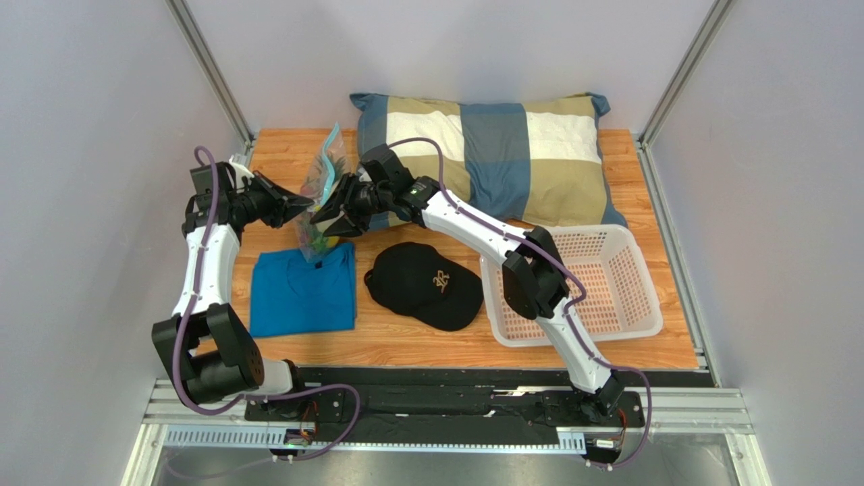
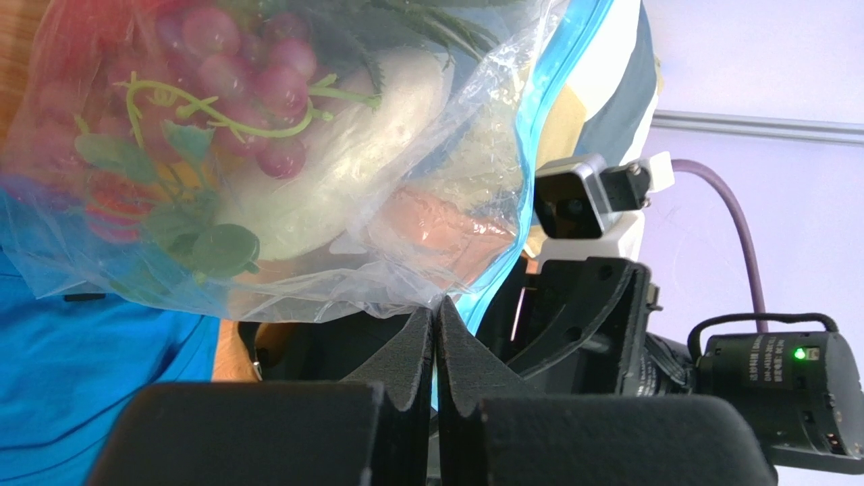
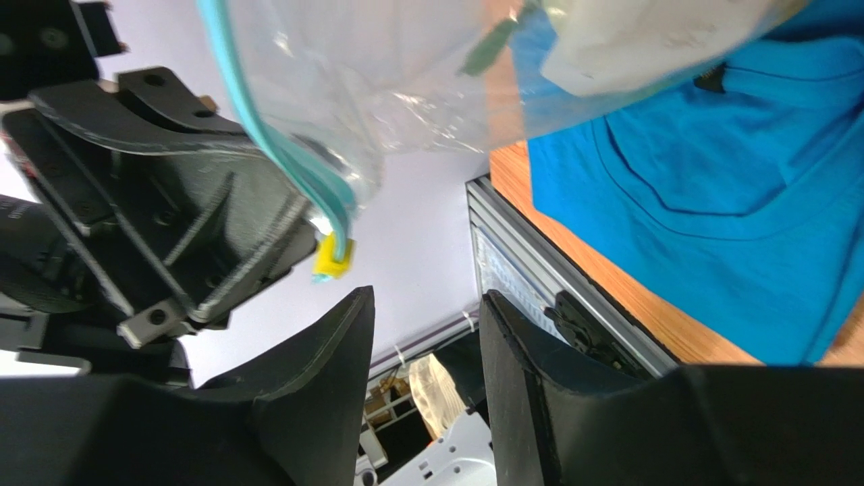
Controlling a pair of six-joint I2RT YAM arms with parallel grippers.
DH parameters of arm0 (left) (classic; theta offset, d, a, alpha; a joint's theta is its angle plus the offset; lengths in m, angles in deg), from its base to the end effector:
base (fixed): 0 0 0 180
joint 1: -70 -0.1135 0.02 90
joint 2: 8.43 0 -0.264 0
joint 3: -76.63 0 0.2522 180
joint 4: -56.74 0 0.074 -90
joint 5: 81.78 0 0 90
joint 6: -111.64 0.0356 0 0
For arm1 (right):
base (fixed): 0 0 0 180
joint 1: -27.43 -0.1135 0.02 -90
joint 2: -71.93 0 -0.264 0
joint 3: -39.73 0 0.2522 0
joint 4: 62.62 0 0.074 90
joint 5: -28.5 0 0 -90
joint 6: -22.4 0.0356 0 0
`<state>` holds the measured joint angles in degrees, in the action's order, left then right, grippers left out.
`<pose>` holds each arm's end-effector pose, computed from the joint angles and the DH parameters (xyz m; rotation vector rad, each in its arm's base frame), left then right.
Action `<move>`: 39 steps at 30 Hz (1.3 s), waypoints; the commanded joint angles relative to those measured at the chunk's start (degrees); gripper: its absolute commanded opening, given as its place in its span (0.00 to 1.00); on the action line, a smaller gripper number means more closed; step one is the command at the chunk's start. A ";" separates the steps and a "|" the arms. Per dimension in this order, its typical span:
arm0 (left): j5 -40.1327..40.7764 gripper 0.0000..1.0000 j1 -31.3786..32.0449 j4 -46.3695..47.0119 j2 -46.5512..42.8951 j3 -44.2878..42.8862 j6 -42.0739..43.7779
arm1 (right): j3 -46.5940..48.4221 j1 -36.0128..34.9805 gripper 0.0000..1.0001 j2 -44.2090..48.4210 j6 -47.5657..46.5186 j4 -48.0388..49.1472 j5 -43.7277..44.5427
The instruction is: Open the zip-top bag and remove the fake food
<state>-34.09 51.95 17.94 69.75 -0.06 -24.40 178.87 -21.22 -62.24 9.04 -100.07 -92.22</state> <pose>0.2875 0.0685 0.3005 -0.8500 2.1164 -1.0944 0.3454 0.4200 0.2685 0.2526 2.6619 1.6226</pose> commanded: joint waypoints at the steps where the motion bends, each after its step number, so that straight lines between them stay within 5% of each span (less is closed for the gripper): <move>1: -1.20 0.00 -0.24 1.74 -2.32 1.50 0.51 | -0.22 0.65 0.46 2.33 2.55 4.52 0.04; 25: -1.90 0.00 -0.33 1.31 -2.67 2.73 2.71 | -8.83 1.09 0.43 9.80 3.52 7.33 3.46; 39: -2.17 0.00 -0.24 2.89 -4.61 4.67 0.78 | -2.16 1.10 0.34 2.60 7.64 8.57 1.80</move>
<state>-35.07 51.95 18.96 67.52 4.29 -23.31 174.63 -19.95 -58.44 14.17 -93.81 -89.86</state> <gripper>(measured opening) 0.003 0.348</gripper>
